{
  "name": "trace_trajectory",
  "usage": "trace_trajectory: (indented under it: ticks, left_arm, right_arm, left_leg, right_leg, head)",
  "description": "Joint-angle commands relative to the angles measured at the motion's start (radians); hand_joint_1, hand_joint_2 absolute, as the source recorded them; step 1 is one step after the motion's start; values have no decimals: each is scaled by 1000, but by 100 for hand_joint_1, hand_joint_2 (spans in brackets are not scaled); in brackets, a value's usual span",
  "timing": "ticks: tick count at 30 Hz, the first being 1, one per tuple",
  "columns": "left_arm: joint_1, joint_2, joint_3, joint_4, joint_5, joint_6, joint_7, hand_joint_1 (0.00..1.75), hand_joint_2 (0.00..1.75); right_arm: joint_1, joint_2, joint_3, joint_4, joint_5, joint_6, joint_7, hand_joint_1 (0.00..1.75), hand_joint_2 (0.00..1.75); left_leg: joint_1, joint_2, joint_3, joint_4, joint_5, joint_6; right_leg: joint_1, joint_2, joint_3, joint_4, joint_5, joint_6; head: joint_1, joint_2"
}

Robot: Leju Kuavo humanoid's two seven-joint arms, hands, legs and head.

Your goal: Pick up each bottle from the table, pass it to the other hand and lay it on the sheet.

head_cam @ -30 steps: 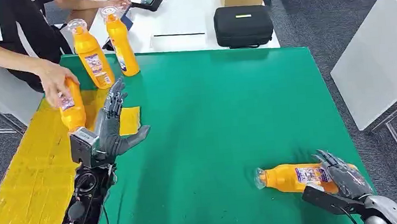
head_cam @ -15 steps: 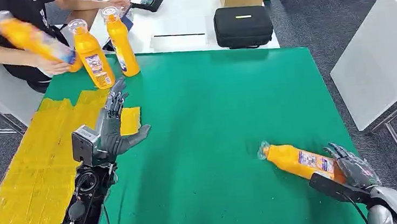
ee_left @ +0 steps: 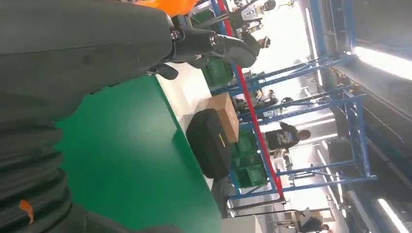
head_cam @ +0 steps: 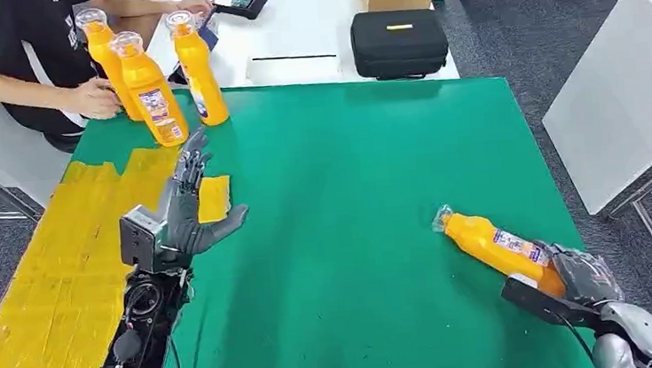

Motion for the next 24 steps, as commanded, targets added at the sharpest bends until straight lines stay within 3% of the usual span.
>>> trace_trajectory:
  ticks: [1,11,18,24]
  left_arm:
    - [-20,11,-7,36,-2,3,6,0,175]
    - [-17,11,-23,29,-3,8,13,0,175]
    - [-17,10,-24,29,-3,8,14,0,175]
    - [-14,-3,-43,11,12,-19,58,0,175]
  right_arm:
    - [-39,61,43,20,-1,-15,11,175,175]
    - [-108,116,210,39,-25,-141,103,175,175]
    - [-112,115,216,42,-40,-160,105,175,175]
    - [-214,288,263,47,-203,-291,84,175,175]
  left_leg:
    - [1,4,6,-1,-3,-3]
    - [1,7,5,0,-3,-3]
    - [1,3,5,-1,-2,-3]
    - [1,9,5,-1,-3,-3]
  right_leg:
    - [2,2,5,-1,-1,-3]
    - [2,5,4,-1,-1,-3]
    - [1,2,4,-1,-1,-2]
    - [2,8,3,-1,0,-3]
  head:
    - [0,0]
    - [0,0]
    - [0,0]
    - [0,0]
